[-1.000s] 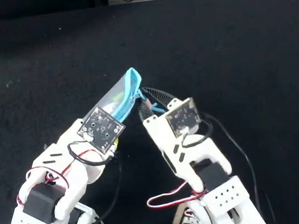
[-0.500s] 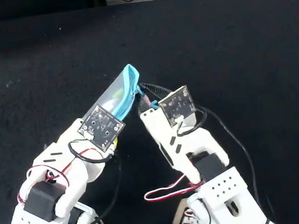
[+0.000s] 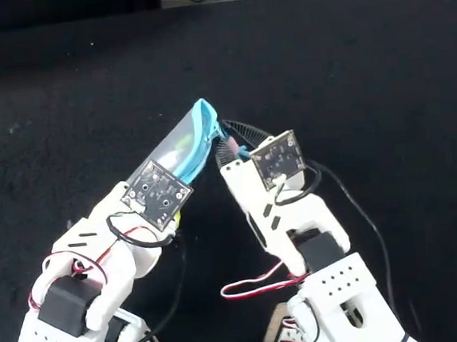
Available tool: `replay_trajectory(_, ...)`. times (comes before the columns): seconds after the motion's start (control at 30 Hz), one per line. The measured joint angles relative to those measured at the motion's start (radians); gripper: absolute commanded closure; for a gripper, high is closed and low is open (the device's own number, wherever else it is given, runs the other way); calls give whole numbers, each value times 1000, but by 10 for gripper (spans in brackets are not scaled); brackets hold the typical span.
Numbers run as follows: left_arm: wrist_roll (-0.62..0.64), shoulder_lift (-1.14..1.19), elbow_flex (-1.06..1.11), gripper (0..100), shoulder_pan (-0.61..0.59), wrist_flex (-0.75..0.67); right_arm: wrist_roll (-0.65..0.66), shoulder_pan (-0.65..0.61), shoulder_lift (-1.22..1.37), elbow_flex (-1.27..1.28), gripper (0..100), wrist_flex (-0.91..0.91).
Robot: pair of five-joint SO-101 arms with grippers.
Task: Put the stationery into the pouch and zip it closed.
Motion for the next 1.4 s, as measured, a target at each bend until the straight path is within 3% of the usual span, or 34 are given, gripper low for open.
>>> replay_trajectory(1.4, 0, 0, 12, 970, 0, 0, 2, 35, 5, 72, 988, -140)
